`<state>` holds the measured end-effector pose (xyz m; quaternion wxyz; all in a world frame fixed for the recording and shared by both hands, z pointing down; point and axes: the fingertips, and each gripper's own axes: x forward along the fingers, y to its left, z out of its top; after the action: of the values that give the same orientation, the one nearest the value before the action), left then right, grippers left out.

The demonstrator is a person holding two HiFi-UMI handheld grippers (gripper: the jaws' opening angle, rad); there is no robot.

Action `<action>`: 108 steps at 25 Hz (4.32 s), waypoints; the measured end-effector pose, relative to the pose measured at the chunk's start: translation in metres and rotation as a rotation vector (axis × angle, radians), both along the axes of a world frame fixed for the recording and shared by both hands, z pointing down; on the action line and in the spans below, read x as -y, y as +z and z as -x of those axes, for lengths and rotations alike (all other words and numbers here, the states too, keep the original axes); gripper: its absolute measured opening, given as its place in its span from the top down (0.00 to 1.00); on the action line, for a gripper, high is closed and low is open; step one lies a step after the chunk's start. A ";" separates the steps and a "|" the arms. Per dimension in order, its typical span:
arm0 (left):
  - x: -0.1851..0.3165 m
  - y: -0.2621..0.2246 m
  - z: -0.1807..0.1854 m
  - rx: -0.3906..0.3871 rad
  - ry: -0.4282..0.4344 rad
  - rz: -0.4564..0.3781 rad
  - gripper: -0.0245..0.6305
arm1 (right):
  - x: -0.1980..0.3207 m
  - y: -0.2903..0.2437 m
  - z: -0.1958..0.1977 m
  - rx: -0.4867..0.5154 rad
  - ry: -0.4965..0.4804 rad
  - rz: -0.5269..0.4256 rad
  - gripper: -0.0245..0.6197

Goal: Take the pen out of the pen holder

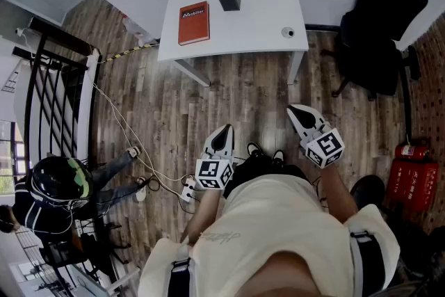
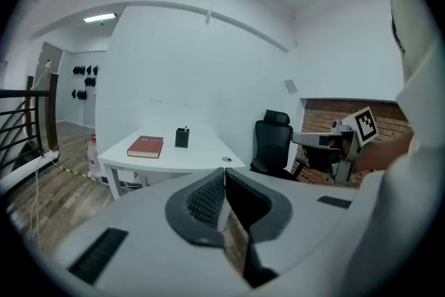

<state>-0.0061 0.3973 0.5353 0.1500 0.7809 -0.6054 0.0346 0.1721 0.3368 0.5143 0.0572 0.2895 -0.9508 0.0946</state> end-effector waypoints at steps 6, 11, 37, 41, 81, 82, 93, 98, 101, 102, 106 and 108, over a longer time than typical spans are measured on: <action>0.015 -0.002 0.027 -0.007 0.006 -0.012 0.93 | 0.010 0.007 0.018 0.014 0.002 0.007 0.95; 0.043 -0.006 0.048 -0.030 0.032 -0.023 0.93 | 0.030 -0.009 0.041 0.017 0.008 -0.015 0.95; 0.141 0.021 0.116 -0.183 0.055 -0.031 0.93 | 0.132 0.013 0.129 -0.058 -0.042 0.008 0.95; 0.166 0.014 0.129 -0.163 0.032 -0.023 0.93 | 0.164 0.018 0.149 -0.038 -0.095 0.023 0.95; 0.513 0.001 0.149 -0.049 0.262 -0.032 0.93 | 0.462 0.022 0.196 -0.073 -0.011 0.053 0.95; 0.519 0.002 0.151 -0.053 0.281 -0.031 0.93 | 0.465 0.022 0.197 -0.079 0.012 0.053 0.95; 0.561 0.013 0.133 -0.090 0.447 0.000 0.93 | 0.469 0.020 0.172 -0.119 0.217 0.057 0.95; 0.565 0.015 0.124 -0.038 0.461 0.014 0.93 | 0.475 0.022 0.171 -0.071 0.214 0.067 0.95; 0.567 0.016 0.118 -0.024 0.453 0.039 0.93 | 0.480 0.018 0.174 -0.043 0.183 0.056 0.95; 0.568 0.015 0.117 -0.022 0.442 0.043 0.93 | 0.482 0.017 0.176 -0.045 0.166 0.047 0.95; 0.571 0.014 0.117 0.001 0.386 0.045 0.90 | 0.491 0.020 0.183 -0.066 0.075 0.021 0.95; 0.573 0.014 0.115 0.004 0.366 0.052 0.80 | 0.497 0.021 0.183 -0.064 0.042 0.017 0.95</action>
<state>-0.1210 -0.1761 0.5493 0.1602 0.8738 -0.4525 0.0783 -0.0108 -0.1599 0.5349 0.0879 0.3117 -0.9414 0.0945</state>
